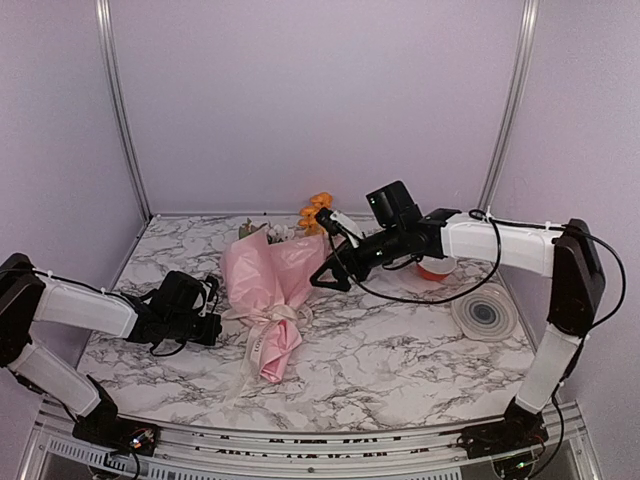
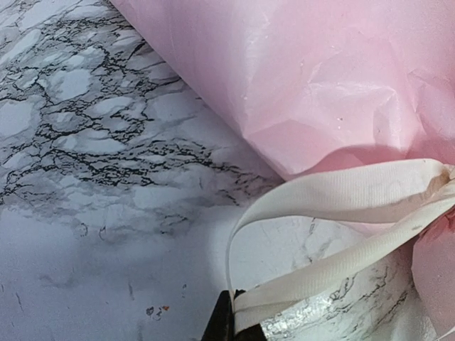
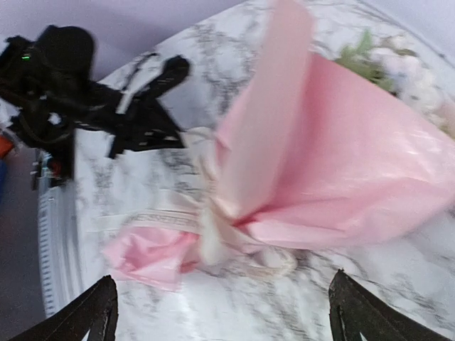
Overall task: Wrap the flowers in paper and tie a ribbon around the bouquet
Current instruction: Tie the half-tied ribbon around the folded bouquet.
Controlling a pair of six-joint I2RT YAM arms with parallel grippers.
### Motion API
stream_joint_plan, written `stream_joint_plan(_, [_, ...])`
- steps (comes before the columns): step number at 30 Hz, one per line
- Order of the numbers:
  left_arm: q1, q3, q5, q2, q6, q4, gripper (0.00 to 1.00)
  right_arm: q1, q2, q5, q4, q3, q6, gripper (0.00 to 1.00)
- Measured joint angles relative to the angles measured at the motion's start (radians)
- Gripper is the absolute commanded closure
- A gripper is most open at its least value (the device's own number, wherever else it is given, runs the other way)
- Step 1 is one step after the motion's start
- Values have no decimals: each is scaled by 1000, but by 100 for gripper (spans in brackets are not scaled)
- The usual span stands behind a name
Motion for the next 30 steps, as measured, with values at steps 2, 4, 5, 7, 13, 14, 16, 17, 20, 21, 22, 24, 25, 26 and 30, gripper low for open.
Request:
stream_joint_plan(2, [0,0,3,-3,5,0,100,-50,-8,94,36,-57,-80,2])
stream_joint_plan(4, [0,0,4,-9,9,0,100,-60,18,158,71,-106,-180,5])
stream_joint_plan(5, [0,0,5,-11,10,1,100,-53,40,176,84,-127,-238,6])
stream_joint_plan(7, [0,0,5,-13,12,1,100,-39,87,189,90,-140,-330,8])
stream_joint_plan(13, [0,0,7,-13,14,1,100,-5,244,191,76,-84,-533,11])
stream_joint_plan(14, [0,0,6,-13,15,1,100,1,268,190,66,-58,-556,11])
stream_joint_plan(16, [0,0,6,-13,17,1,100,5,303,185,48,-13,-592,11])
stream_joint_plan(17, [0,0,6,-13,17,1,100,6,315,182,47,4,-613,12])
stream_joint_plan(20, [0,0,6,-13,21,1,100,11,321,173,19,39,-662,13])
stream_joint_plan(21, [0,0,6,-13,24,1,100,14,328,174,-5,65,-678,14])
stream_joint_plan(22, [0,0,6,-13,24,1,100,17,338,175,-18,89,-686,14])
stream_joint_plan(24, [0,0,6,-13,31,1,100,25,369,184,-61,158,-691,15])
stream_joint_plan(25, [0,0,6,-13,35,1,100,31,392,189,-96,203,-693,15])
stream_joint_plan(26, [0,0,7,-14,39,1,100,36,411,191,-124,238,-695,15])
stream_joint_plan(30, [0,0,6,-22,56,2,100,66,465,222,-253,329,-703,16])
